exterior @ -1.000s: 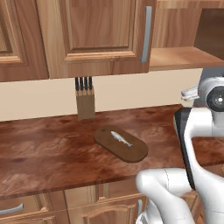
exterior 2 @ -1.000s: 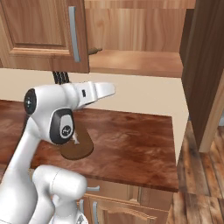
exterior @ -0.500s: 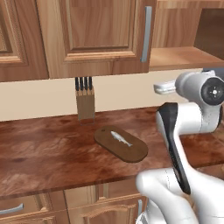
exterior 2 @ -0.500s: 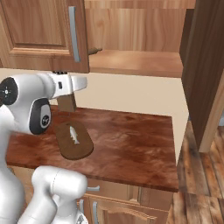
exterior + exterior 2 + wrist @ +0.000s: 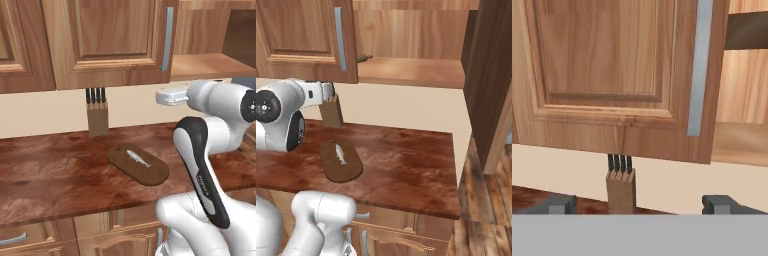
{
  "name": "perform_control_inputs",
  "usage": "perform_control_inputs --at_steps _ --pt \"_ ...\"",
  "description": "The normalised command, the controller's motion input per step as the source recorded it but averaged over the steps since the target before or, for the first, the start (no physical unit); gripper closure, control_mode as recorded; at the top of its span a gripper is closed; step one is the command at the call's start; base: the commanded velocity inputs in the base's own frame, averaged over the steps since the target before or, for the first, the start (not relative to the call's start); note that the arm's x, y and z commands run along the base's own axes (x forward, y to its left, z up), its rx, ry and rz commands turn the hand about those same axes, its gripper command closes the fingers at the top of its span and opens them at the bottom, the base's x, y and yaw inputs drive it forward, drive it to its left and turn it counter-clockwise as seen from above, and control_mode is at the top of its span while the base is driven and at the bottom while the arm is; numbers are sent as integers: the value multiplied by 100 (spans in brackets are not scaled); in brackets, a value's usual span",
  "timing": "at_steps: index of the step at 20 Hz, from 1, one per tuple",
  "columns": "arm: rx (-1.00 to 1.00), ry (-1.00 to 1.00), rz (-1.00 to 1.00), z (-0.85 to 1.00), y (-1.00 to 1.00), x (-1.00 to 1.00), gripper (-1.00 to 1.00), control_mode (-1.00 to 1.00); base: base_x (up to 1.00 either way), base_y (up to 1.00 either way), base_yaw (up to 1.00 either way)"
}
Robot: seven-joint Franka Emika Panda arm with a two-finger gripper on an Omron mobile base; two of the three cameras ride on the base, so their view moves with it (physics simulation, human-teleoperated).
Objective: Open the cabinet, retrieve the rolling pin, and place it next to the meat on the cutting board to prepare for tenderizing.
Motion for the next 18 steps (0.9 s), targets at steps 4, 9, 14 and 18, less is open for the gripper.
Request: perform_control_inputs --at_steps 4,9,14,18 --pt "5 -19 11 22 5 23 -100 -100 0 0 0" --pt "0 -16 -1 38 7 19 -100 -100 0 0 0" --pt "-2 -15 -16 46 14 2 -100 -100 0 0 0" --pt "-1 -15 -22 37 3 -27 -100 -100 0 0 0"
